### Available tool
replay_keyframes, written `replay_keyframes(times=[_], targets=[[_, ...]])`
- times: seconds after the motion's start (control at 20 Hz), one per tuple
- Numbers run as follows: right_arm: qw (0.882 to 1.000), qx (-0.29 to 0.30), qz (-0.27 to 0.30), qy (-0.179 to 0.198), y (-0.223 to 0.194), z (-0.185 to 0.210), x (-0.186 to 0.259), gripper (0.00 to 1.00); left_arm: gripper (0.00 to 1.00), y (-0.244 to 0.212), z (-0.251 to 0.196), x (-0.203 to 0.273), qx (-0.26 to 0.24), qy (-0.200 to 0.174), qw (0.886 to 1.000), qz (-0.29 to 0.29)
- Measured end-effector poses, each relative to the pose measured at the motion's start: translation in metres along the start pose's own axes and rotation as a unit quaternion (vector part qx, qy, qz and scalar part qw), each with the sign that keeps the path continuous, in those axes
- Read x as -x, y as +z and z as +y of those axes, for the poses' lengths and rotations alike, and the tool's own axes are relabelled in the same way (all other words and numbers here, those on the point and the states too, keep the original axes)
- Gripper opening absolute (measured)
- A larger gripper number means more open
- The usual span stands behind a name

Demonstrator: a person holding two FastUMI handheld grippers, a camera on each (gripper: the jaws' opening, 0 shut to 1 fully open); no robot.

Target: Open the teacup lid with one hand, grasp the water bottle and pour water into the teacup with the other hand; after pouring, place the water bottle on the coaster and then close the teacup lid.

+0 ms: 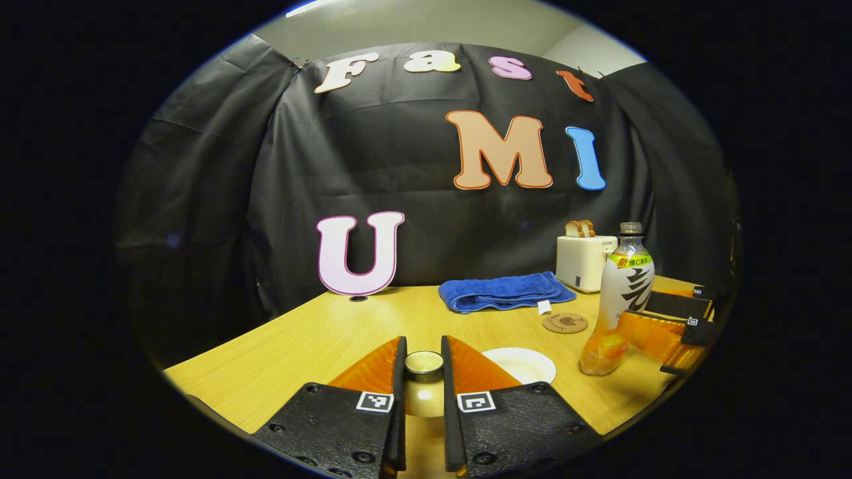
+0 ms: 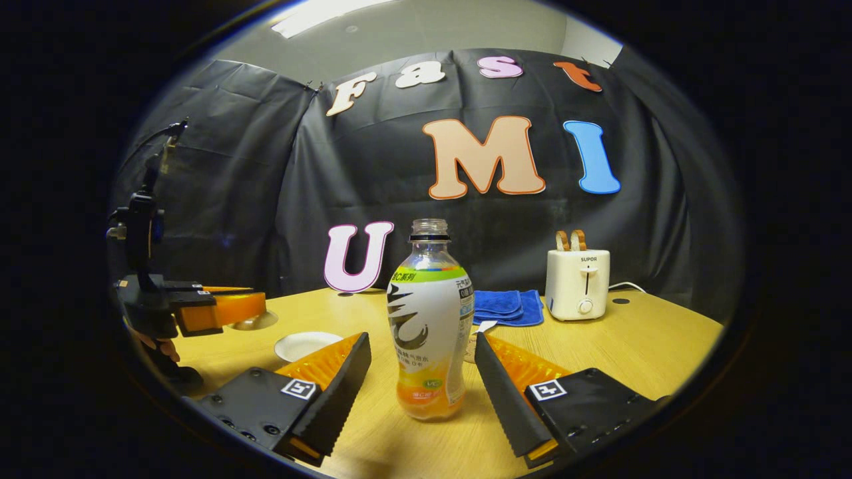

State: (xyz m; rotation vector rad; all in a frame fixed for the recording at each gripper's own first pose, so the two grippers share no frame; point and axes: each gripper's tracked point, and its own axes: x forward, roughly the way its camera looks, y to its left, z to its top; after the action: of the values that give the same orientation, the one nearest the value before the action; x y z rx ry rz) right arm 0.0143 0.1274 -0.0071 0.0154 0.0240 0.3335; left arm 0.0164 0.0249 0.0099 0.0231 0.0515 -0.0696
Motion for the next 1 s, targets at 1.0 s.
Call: replay_keyframes(times=[1.0], targets=[[1.000,0.001,0.009,-0.013,-0.003,0.001,-0.024,0.69,0.19,0.000,0.014,0.005,0.007,0.008,1.000,0.003]])
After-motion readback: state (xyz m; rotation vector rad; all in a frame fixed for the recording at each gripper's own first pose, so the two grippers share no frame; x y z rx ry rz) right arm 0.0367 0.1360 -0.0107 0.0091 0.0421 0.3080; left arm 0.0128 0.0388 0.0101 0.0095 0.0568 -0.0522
